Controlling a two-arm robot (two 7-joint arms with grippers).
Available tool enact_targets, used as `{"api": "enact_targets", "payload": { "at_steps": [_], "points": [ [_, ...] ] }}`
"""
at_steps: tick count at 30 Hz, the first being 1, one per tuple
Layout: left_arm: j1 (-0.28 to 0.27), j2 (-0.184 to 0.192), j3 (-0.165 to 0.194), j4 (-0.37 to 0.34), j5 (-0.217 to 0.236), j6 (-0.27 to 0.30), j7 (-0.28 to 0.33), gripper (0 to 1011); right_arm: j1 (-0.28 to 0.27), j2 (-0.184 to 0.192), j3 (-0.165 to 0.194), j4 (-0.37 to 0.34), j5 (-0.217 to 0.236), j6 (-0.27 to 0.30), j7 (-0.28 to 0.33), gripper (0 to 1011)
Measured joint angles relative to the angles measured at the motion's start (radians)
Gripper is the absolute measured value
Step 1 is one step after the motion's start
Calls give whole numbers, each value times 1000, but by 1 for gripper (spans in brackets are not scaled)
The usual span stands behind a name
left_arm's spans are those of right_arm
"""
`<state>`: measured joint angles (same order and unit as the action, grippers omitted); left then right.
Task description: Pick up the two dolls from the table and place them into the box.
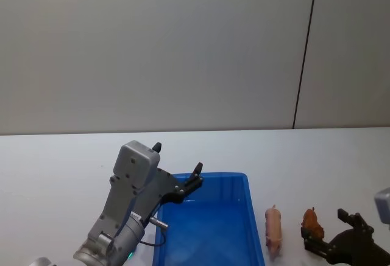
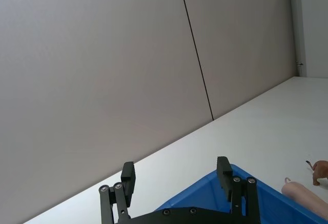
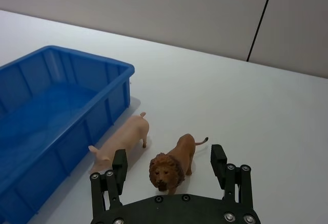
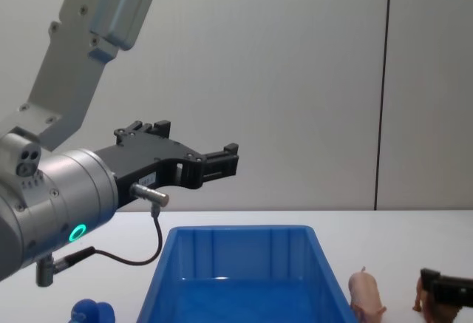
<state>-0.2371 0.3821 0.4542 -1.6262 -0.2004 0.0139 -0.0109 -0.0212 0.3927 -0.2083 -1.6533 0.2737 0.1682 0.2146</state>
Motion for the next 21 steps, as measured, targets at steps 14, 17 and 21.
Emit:
{"api": "enact_targets", "payload": {
  "at_steps": [14,17,21],
  "points": [
    [0,0,0,0,0,0,0,1002,33,-29,-19,61,-49,29,3,1001],
    [0,0,0,0,0,0,0,1002,40,-34,-22,74,-56,35,2,1001],
    [0,0,0,0,0,0,0,1002,48,-40,-25,89,-63,42,2,960]
  ]
}}
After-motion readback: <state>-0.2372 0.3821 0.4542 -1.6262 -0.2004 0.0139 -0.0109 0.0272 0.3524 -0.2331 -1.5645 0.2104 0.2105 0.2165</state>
